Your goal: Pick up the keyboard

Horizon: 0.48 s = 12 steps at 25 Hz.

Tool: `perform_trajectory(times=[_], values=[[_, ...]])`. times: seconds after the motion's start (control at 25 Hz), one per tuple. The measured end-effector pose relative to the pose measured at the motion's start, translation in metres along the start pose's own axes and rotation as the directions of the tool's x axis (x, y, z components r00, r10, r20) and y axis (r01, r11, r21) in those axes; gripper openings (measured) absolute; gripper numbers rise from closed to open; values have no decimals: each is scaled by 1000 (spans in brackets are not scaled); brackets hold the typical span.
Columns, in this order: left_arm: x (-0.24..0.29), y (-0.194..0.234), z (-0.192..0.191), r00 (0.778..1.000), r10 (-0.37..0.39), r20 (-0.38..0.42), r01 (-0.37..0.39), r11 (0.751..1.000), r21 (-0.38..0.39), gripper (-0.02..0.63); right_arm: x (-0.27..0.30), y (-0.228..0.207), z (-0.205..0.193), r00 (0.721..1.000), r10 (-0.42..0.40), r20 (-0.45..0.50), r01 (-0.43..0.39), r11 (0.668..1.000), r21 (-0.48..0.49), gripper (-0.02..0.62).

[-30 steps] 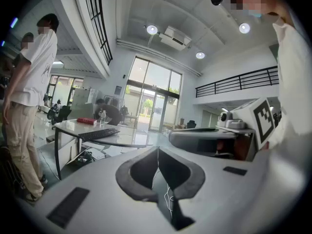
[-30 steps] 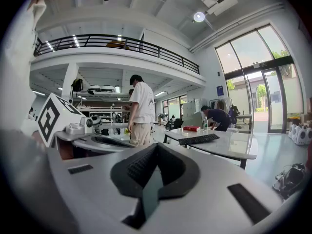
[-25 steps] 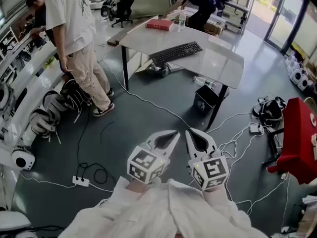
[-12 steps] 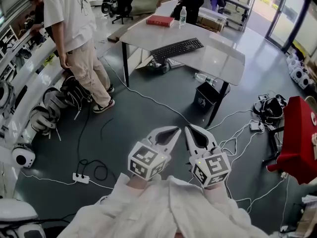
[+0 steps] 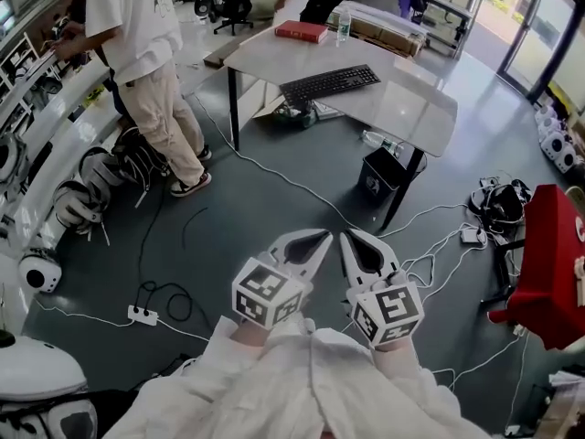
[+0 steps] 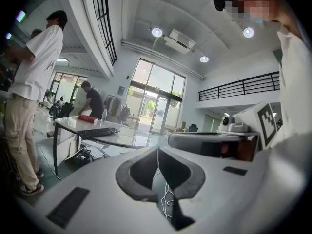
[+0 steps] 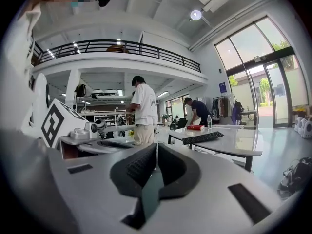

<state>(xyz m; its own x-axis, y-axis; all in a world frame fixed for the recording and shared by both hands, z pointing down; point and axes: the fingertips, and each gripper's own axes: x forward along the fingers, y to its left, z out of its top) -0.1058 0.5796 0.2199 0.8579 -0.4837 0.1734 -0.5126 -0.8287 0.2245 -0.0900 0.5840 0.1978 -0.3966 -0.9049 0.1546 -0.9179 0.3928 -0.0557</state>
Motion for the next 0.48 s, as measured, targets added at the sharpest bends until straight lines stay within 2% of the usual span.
perform_trajectory(times=[0.24, 0.48], values=[[8, 0, -3, 1000, 19, 1, -19, 1000, -22, 17, 3, -2, -12, 999, 43, -28, -43, 999, 13, 31], [24, 17, -7, 1000, 21, -18, -22, 999, -35, 17, 24, -16, -16, 998, 48, -35, -47, 999, 27, 31]])
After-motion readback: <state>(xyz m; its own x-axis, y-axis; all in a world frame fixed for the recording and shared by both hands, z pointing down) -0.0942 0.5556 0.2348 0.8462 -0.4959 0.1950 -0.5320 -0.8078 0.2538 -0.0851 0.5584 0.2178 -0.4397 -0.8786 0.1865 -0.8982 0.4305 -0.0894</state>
